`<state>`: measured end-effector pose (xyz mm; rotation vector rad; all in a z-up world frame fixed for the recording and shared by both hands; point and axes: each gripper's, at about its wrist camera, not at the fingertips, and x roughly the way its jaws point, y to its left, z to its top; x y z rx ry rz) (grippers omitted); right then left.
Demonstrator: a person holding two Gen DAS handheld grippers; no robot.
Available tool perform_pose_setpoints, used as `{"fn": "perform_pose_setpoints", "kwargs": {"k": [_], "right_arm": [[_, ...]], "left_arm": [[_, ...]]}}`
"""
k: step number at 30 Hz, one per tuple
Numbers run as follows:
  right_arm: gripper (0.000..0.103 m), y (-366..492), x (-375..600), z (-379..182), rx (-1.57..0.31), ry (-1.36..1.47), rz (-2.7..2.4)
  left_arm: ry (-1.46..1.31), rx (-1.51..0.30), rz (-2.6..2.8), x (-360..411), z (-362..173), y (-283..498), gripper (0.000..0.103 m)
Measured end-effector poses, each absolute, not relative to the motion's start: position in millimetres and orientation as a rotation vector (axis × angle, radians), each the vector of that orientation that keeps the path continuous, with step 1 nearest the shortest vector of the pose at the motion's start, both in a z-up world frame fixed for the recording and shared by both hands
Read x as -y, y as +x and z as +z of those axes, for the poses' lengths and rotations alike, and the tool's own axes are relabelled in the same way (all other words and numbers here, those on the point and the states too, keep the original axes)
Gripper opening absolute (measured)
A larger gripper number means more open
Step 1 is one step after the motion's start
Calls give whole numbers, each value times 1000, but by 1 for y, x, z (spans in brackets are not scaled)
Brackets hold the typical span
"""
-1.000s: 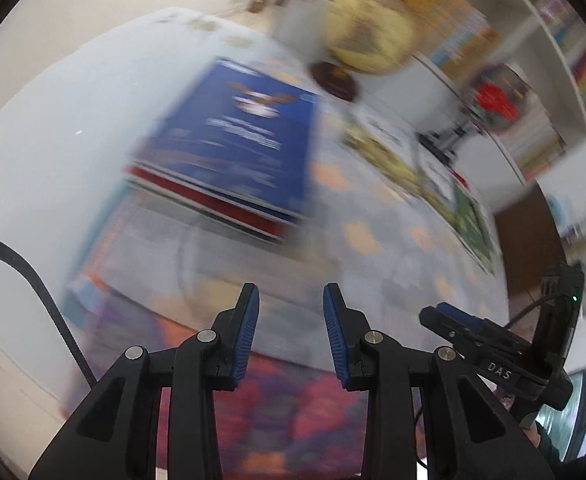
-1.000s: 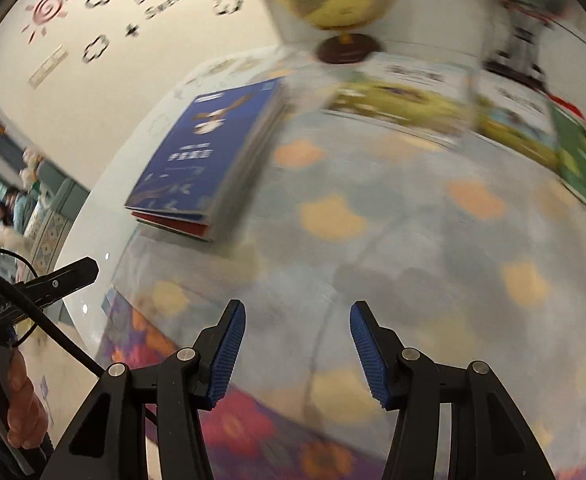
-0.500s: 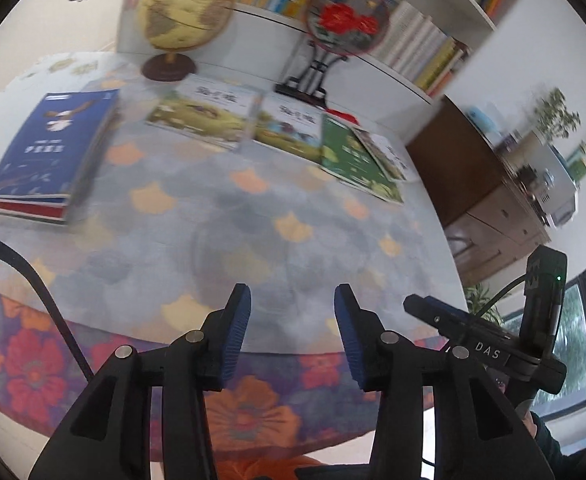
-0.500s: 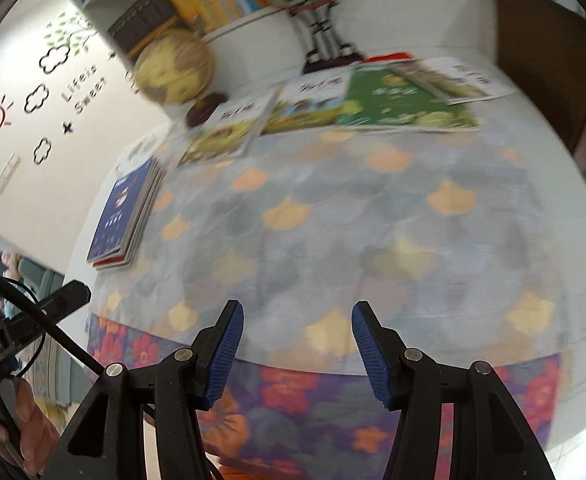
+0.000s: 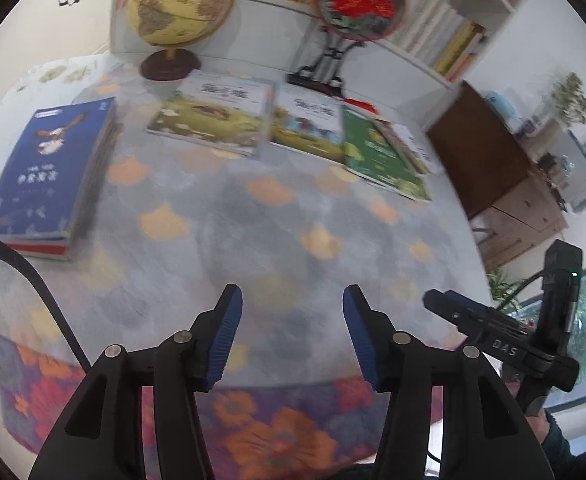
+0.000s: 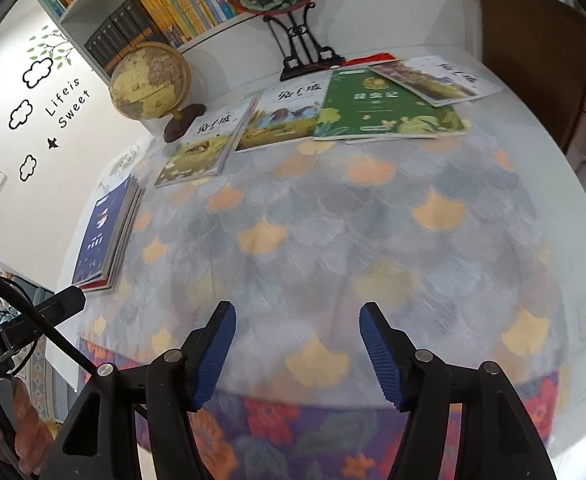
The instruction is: Organize books
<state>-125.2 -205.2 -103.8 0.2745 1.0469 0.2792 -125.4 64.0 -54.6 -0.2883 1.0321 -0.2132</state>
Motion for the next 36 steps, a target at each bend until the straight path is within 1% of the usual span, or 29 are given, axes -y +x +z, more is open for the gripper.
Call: {"fn": "perform_pose_setpoints", "kwargs": {"k": [2,3,4,5,8,10,12,14,16,22,26,28,30,32,36], "right_arm": [[62,-104,186,-104,-1064,264,307],[62,-95,178,-103,-1063,257,315],[62,-82,165,-102,-1060,241,320],[62,-73,156,-101,-1059,230,323],[63,-35,121,-97,-1042,207,339],[68,-12,104,-98,-1027,194,335],[69,15,84,-101,-1007,182,323],[69,37,68,-106,-988,162,302],[69,55,55,-111,-985,137,261],[68,96,31,-122,-994,118,220],[67,123,24,-145,-1087,141,182],[60,131,25,-153,-1114,183,181],[50,138,22,-161,-1128,198,185],[44,141,20,-167,-1147,202,180],[43,142,17,-173,-1134,203,170]], "left_arm": [[-298,-1042,-209,-86,-55,-105,55],[-301,-1038,-202,-95,-55,-98,67],[-299,-1027,-187,-106,-54,-89,75],[-296,-1009,-172,-117,-53,-78,76],[-267,-988,-156,-143,-51,-40,76],[-233,-978,-124,-153,-55,-14,76],[-198,-977,-99,-161,-62,15,75],[-182,-984,-119,-167,-74,45,68],[-178,-1016,-156,-169,-86,67,51],[-205,-1091,-196,-169,-124,124,51],[-191,-1133,-155,-169,-143,149,51],[-216,-1147,-154,-172,-151,155,51],[-231,-1164,-157,-172,-159,162,51],[-219,-1178,-155,-170,-164,164,51],[-183,-1168,-156,-163,-168,163,51]]}}
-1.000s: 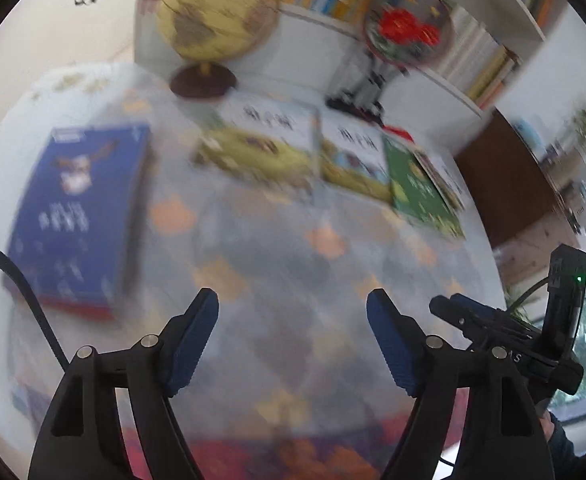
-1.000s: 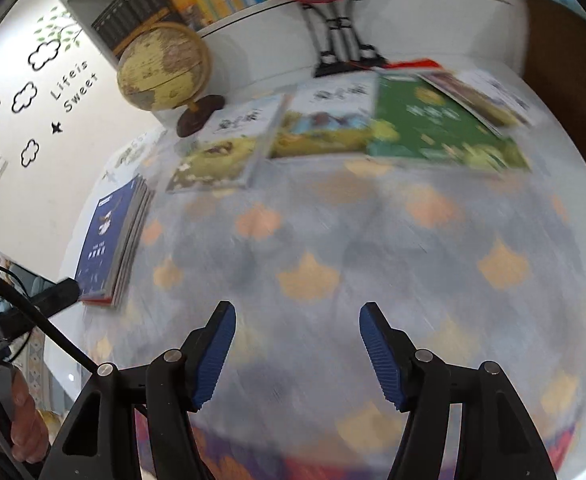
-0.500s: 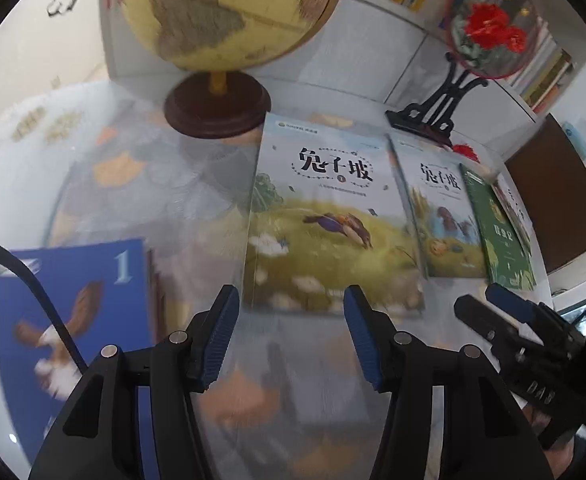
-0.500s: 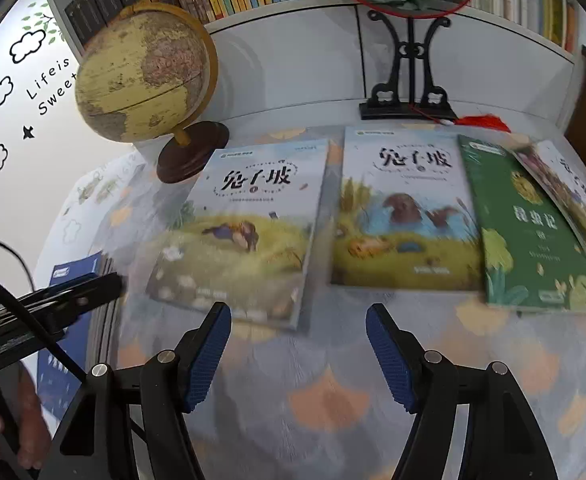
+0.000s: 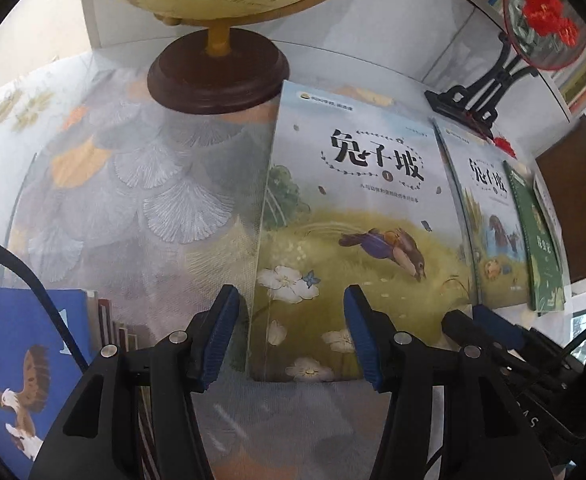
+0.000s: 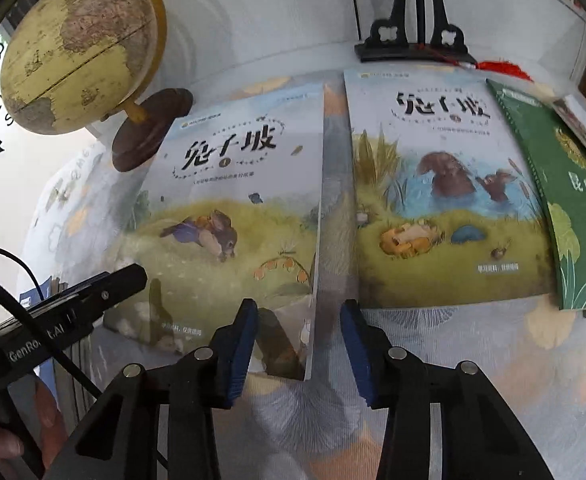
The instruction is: Organize books
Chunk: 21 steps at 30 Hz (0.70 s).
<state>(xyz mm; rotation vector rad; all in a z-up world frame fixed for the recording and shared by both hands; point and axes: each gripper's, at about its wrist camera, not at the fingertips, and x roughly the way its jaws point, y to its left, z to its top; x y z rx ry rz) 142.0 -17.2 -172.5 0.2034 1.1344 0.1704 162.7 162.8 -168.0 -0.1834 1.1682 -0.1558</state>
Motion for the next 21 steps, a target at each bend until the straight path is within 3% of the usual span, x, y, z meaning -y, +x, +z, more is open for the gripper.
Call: {"fn": "perform_pose_setpoints", "kwargs": {"k": [7,16,21], "right_arm": [[44,128,11,-171,-1139,131,214],[47,33,35,-175,-1210,52,278],[57,-26,44,-178,-1252,19,331]], "left_arm": [[-172,-1183,-212,-151,-166,134,51],[-73,-1249,-279,-125,-172,19,53],[33,-1299,-403,-114,-173,-30,57]]}}
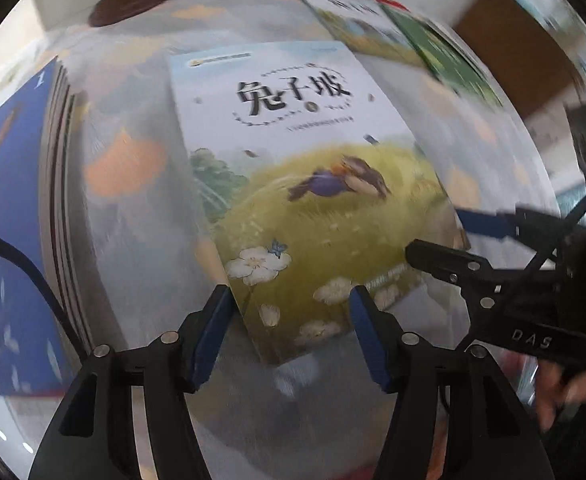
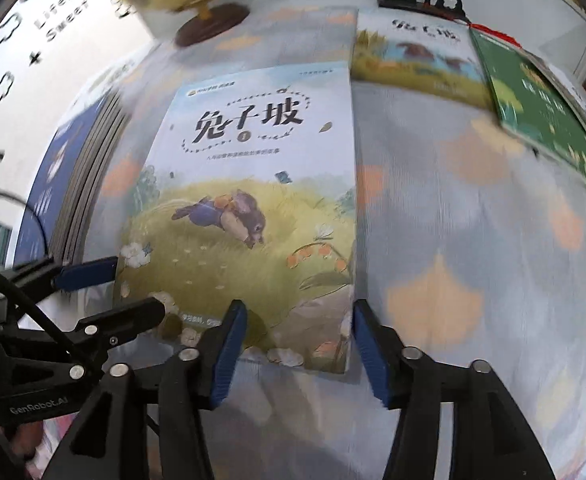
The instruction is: Organize books
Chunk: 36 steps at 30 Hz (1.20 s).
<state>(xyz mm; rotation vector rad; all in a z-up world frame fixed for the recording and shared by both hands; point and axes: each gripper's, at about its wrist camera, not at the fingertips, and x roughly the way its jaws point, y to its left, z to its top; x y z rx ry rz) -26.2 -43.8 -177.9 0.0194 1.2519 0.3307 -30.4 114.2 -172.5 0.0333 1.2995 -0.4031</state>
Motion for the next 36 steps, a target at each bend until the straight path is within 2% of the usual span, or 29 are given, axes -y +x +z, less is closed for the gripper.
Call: {"fn": "perform_pose_setpoints", "kwargs": {"k": [7,12,23,26,30,33,35,36], "right_arm": [[57,-29,61,-170,-1189,41,281],[51,-11,71,-173,-1145,74,248],[52,-19,53,-172,-1147,44,383],[55,-25,59,-174,-1134,73,389],[68,-22,65,-176,-1126,184,417],[70,-16,63,-176,-1132,241,427],[70,-16,63,-176,-1132,242,431],[70,-17,62,-175,-1131,235,432]], "left_arm": [[-91,-1255,-237,-135,-170,-34,57],[-56,-1217,-225,-127,-176,-31,57],[-74,-1144,-238,-124,-174,-33,57],[-253,-1130,-275,-139,-164,-33,57],[-465,-1022,-466,-151,-119,-41,56],[-423,-1005,-481,-137,-115,-39,48],[-363,-1044,-412,-131,-134,-35,42],[-360,-1081,-379,-133,-152,-32,35]]}}
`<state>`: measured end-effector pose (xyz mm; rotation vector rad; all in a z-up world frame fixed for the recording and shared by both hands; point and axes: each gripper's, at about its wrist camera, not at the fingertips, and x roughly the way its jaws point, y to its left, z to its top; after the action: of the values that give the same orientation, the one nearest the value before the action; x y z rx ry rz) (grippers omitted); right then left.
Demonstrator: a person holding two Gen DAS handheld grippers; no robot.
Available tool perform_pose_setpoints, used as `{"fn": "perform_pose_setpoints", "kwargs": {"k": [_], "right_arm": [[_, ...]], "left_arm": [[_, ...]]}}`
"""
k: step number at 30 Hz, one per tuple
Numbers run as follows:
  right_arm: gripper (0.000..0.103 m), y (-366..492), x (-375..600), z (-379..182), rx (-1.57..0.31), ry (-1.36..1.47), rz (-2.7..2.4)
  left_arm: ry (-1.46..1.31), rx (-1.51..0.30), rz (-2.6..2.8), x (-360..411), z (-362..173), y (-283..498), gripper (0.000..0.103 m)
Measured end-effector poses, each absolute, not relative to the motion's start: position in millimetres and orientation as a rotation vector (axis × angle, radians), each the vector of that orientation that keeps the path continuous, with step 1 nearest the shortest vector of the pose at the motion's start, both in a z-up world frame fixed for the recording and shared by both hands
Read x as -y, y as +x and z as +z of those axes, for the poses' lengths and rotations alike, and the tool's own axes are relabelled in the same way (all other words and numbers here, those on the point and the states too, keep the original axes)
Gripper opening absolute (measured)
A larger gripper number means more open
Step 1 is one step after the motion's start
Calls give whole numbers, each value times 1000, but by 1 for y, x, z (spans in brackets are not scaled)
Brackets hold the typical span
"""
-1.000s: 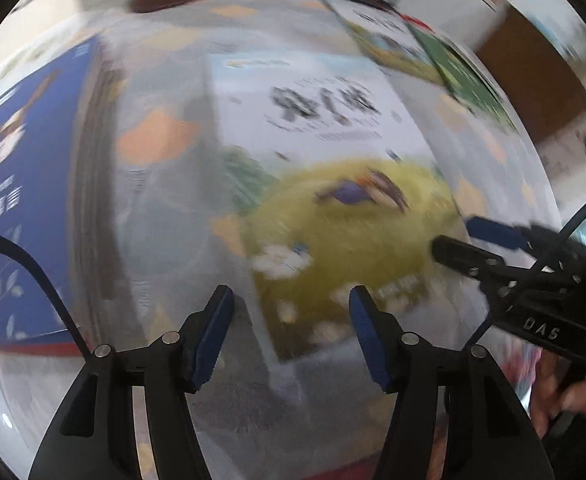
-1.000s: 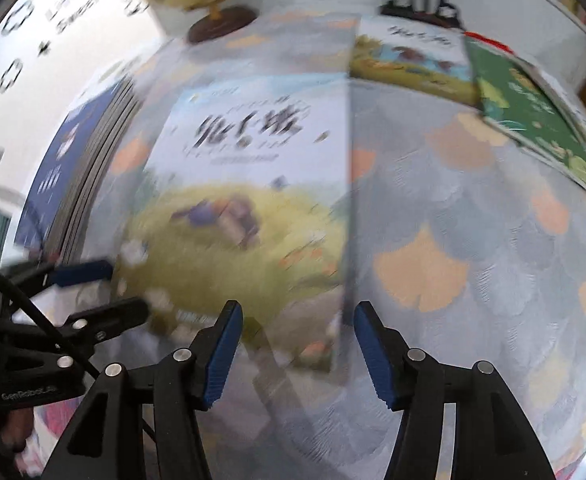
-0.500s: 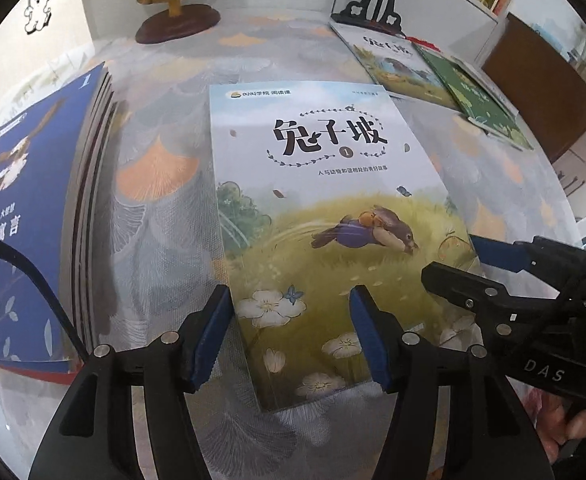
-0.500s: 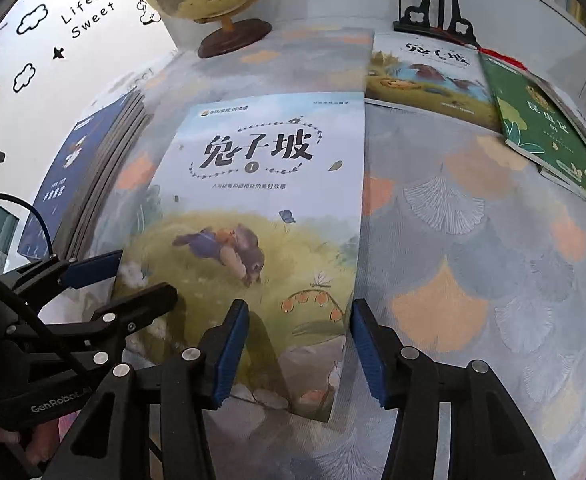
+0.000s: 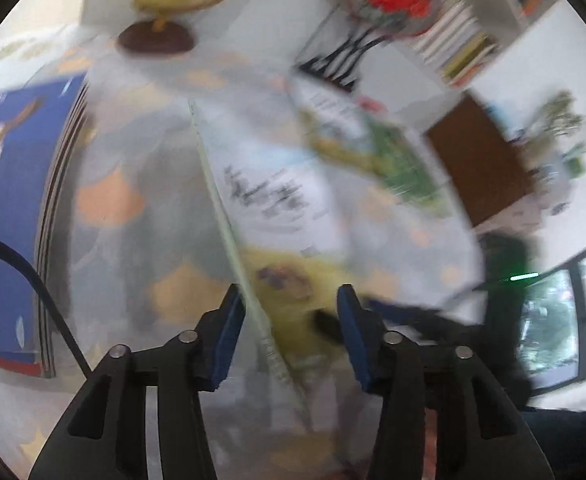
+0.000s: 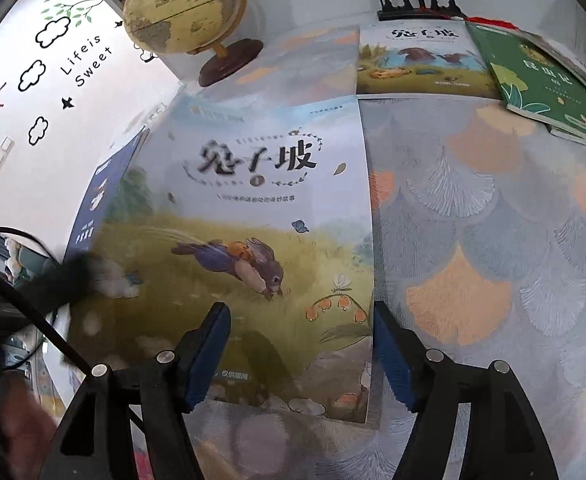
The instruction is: Organize books
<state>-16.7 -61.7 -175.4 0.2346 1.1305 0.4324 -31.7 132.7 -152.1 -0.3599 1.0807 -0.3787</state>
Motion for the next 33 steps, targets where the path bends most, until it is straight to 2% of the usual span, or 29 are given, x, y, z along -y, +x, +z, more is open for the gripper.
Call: {"fn": "perform_pose_setpoints", "kwargs": {"k": [1,2,9,12,14,16,17,22,23,24,25,27,33], "right_arm": [[70,-18,61,-175,-1129,228,434],[70,-18,60,-174,-1128,222,435],[70,-30,54,-172,-1147,135,426],[70,-34,54,-171,-1175,135,426],[70,-30,64,-170,-1204,227,451],[78,-26,84,-171,-1240,399,491],[86,-23,96,-176,-1277,493,491],[86,-19,142,-214,-1306,992,578],[81,-17,148,-222,-1284,1095,590],[68,-15,149,-226,-1268,1139,598],[60,-12,150,-230,-1248,1181,604],[33,-7,146,-228,-1240,1143,595],[25,-2,114,-195,-1220,630,542]], "left_arm": [[-371,-1105,-374,-134,-161,-30,24],[-406,-1158,-365,-137,-177,-28,18],[-470,-1190,-385,-135,-184,-37,16],[-643,-1197,-472,-142,-176,-35,16],[-727,-1178,-495,-148,-168,-31,16],[-865,-1154,-548,-157,-163,-26,16],[-935,-1141,-580,-162,-159,-22,16],[-992,-1163,-650,-157,-159,-6,16],[-1001,-1174,-652,-154,-161,-4,16],[-1013,-1198,-644,-152,-168,-2,16],[-1005,-1224,-630,-150,-174,-1,16],[-966,-1258,-601,-154,-179,-5,16],[-657,-1391,-449,-138,-188,-6,18]]}}
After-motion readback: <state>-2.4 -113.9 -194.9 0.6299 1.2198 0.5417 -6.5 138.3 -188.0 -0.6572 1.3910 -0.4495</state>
